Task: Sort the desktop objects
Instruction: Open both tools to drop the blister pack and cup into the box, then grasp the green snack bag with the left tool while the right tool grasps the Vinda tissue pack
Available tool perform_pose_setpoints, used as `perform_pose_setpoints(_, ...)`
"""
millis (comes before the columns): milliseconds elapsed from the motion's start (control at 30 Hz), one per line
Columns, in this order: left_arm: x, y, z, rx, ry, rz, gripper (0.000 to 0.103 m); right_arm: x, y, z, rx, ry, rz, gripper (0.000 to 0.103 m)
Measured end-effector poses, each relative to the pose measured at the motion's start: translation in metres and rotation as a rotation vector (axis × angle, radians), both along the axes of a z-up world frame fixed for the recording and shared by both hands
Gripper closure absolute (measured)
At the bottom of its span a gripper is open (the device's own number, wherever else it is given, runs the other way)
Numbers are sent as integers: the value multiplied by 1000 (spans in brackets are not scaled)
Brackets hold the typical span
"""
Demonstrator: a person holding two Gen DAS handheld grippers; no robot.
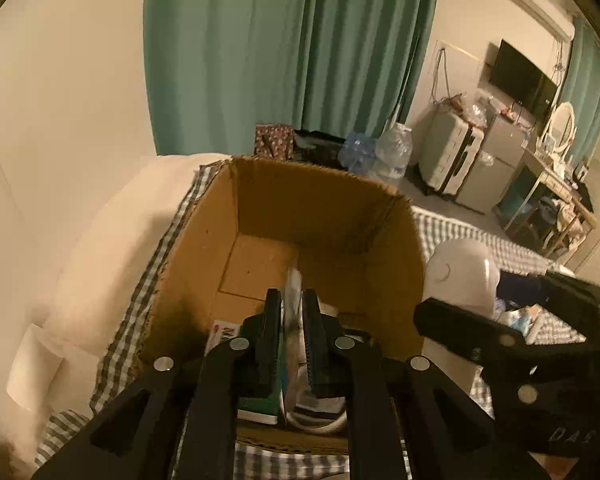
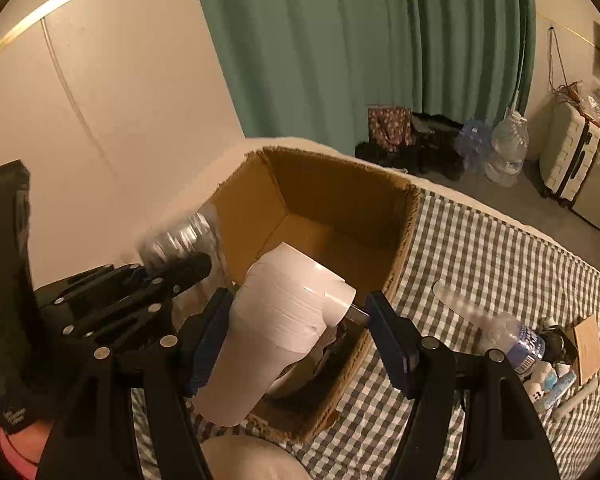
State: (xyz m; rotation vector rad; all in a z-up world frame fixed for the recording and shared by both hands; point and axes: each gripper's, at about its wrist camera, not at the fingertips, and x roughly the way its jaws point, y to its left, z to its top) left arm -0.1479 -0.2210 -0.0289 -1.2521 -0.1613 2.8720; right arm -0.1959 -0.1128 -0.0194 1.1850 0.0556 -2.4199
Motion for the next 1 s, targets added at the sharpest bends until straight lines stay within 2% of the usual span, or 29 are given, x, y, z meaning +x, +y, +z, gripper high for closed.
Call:
perform_pose_setpoints(33, 0, -3, -2, 0, -5, 6, 78, -1, -2, -1, 3, -1, 2, 35)
perform_pose_setpoints(100, 2, -11, -4, 7, -10, 45, 34, -5, -4, -1, -13, 2, -11, 33)
perform_pose_setpoints(167, 6, -18, -2, 2, 8, 86, 21, -6, 1, 4, -30, 7, -44, 21)
perform_pose_setpoints(200, 9, -19, 0, -5, 13, 102, 19, -6, 4, 6, -38, 12, -58, 21)
perform_pose_setpoints(267, 11, -20, 3, -14, 11, 122, 8, -5, 11, 9, -45, 19, -73, 21)
perform_pose_setpoints(433, 24, -8, 20, 42, 20, 119, 7, 5, 45, 19, -64, 40, -150, 21)
perform_pose_setpoints(500, 30, 8, 31, 39, 37, 114, 0, 12, 63, 25, -77, 45, -177, 21)
perform_pose_setpoints(700, 47, 81, 51, 33, 98, 23, 0, 52, 137, 49, -68, 112, -298, 17)
perform_pose_setpoints(900, 53, 159, 24, 91, 60, -84, 0, 94, 221, 43, -31, 119, -418, 15)
perform_pose_setpoints(1000, 52, 196, 1, 78, 21, -121, 0, 110, 261, 27, -28, 75, -471, 15)
